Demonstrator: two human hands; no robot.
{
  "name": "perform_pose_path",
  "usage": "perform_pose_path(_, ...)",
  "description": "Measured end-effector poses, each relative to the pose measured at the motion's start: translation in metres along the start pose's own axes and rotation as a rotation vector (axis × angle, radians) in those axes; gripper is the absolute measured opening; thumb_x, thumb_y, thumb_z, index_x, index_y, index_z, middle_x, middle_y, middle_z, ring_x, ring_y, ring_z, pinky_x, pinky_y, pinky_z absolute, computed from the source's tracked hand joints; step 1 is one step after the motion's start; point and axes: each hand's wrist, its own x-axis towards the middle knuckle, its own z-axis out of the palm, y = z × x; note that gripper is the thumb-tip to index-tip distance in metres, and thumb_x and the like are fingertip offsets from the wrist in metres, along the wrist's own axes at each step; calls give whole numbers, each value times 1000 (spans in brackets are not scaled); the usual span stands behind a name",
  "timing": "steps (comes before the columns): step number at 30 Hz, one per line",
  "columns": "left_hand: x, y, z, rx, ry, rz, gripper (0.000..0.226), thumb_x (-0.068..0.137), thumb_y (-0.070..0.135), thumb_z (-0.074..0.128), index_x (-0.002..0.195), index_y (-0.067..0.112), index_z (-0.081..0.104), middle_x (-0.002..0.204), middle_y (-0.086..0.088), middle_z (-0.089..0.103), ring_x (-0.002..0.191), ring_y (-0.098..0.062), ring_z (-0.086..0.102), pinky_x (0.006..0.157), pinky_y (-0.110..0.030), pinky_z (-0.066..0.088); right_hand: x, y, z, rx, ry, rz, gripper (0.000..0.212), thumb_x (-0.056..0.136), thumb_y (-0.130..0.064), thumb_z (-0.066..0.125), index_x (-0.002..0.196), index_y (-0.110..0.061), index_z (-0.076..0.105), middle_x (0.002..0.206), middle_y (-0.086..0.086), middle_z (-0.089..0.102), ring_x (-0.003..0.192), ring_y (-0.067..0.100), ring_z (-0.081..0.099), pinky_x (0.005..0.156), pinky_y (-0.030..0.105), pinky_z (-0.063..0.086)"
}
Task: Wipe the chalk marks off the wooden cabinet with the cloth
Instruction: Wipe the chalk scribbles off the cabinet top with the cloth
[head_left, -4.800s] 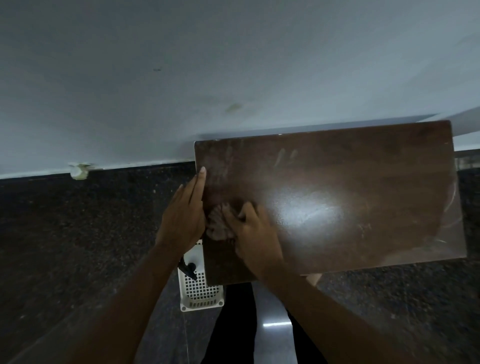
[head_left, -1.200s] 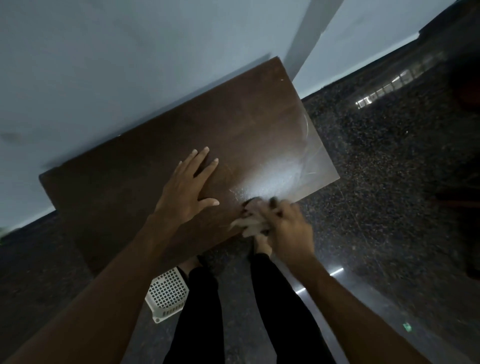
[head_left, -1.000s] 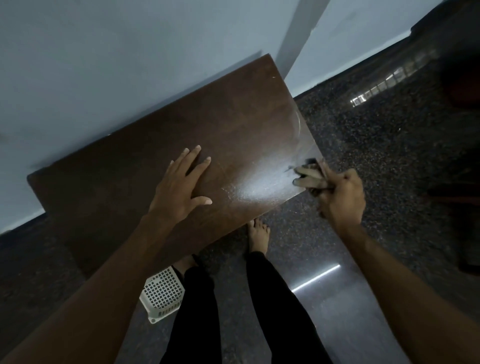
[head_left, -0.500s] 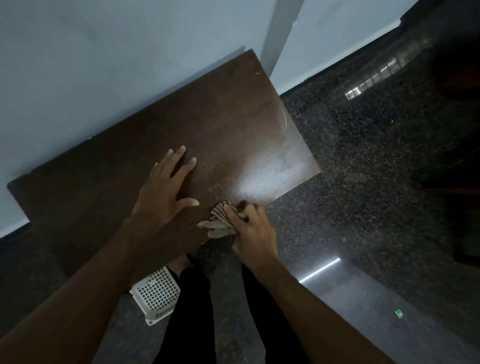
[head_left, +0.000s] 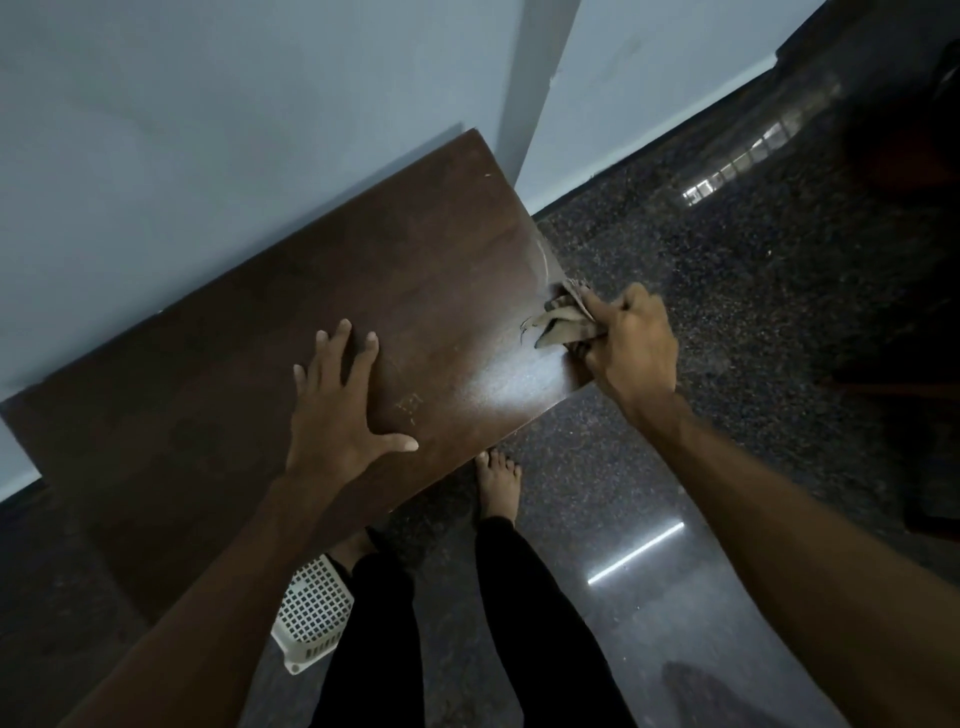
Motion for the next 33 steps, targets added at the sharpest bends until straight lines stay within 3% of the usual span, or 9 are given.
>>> perform_pose_path(3, 2, 3, 2, 32, -23, -33, 139, 60, 64, 88, 166, 24, 8, 173, -3, -11, 159, -28, -15, 127, -58, 1, 33, -28, -4, 29, 30, -52, 29, 97, -17, 59, 126, -19, 63, 97, 4, 42, 94, 29, 45, 66, 43, 48)
perform_pose_path(7, 4, 5, 1, 73, -46, -48, 140, 60, 66, 86, 165, 22, 6, 173, -6, -10, 159, -29, -14, 127, -58, 2, 94, -70, -13, 14, -1, -116, 36, 95, -11, 57, 130, -15, 59, 112, 12, 48, 107, 33, 46, 68, 37, 37)
perform_pose_path(13, 4, 12, -1, 72, -43, -86, 141, 56, 62, 90, 165, 21, 11, 173, -7, -6, 159, -31, -11, 127, -59, 5, 146, -90, -18, -17, -103, -184, 44, 91, -15, 62, 135, -21, 59, 122, 13, 46, 113, 33, 44, 77, 41, 47)
perform_pose_path(20, 3, 22, -8, 76, -55, -112, 140, 54, 58, 92, 164, 20, 14, 173, -7, -5, 159, -31, -11, 126, -60, 9, 60, -40, -26, 108, -114, -160, 42, 83, 2, 69, 123, -4, 59, 108, 18, 50, 98, 35, 51, 67, 44, 49)
perform_pose_path(22, 3, 23, -8, 78, -51, -115, 140, 54, 58, 92, 164, 19, 15, 173, -8, -4, 159, -31, -11, 126, -60, 10, 9, -11, -17, 58, -151, -236, 50, 81, -2, 72, 128, -12, 61, 107, 14, 49, 96, 29, 48, 62, 40, 49)
perform_pose_path(24, 3, 23, -9, 90, -60, -113, 140, 54, 58, 92, 164, 19, 15, 173, -9, -4, 159, -32, -10, 125, -60, 10, -31, 12, -7, 49, -203, -304, 63, 72, -5, 82, 130, -20, 64, 103, 5, 45, 90, 20, 39, 54, 29, 39)
perform_pose_path(27, 4, 24, -8, 107, -71, -120, 140, 54, 60, 91, 164, 19, 14, 173, -9, -5, 159, -32, -11, 125, -60, 10, -55, 24, 3, 52, -229, -327, 71, 61, -6, 88, 127, -23, 67, 97, -3, 38, 85, 15, 36, 52, 22, 33)
perform_pose_path(30, 5, 23, -6, 117, -72, -122, 141, 54, 62, 90, 164, 19, 13, 173, -10, -5, 159, -32, -12, 125, -61, 11, -49, 24, 5, 76, -241, -297, 69, 62, -14, 89, 126, -29, 67, 94, -5, 41, 84, 17, 42, 50, 24, 39)
perform_pose_path(33, 6, 22, -5, 115, -73, -128, 142, 54, 61, 91, 164, 19, 13, 173, -11, -6, 159, -33, -12, 125, -63, 11, -36, 17, 1, 157, -239, -256, 46, 80, -25, 77, 124, -29, 67, 91, -12, 36, 84, 9, 39, 53, 25, 36)
